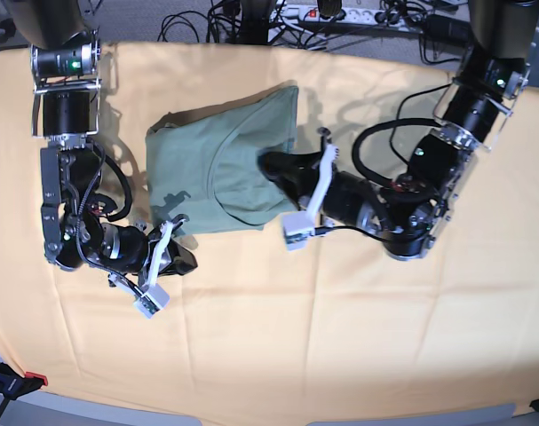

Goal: Fold the T-shirt properly
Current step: 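Press and tuck the folded bundle with both grippers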

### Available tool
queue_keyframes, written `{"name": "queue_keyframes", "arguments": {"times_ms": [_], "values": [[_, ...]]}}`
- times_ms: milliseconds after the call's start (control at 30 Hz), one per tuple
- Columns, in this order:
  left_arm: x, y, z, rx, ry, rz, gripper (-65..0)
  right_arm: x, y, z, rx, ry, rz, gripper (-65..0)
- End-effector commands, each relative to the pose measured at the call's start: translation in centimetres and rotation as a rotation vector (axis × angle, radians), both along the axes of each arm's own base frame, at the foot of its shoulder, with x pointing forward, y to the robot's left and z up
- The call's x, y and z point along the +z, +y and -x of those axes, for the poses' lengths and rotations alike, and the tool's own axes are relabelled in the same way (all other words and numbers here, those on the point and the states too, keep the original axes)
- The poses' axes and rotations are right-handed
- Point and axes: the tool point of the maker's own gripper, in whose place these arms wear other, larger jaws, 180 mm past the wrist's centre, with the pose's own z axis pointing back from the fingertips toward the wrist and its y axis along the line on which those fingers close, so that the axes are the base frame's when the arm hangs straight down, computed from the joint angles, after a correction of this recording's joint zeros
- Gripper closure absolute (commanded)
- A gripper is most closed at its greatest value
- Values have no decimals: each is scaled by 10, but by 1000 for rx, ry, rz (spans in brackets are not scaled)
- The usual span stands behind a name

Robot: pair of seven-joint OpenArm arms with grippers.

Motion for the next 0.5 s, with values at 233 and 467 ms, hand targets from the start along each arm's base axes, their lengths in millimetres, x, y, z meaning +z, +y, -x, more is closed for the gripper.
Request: {"name": "queue_keyframes", "arguments": {"times_ms": [233,467], "values": [[-22,-56,40,-112,-24,6,0,7,0,-3,57,-30,74,0],[-47,-56,50,-159,-86,-97,0,-7,-1,4,89,2,116,0]]}}
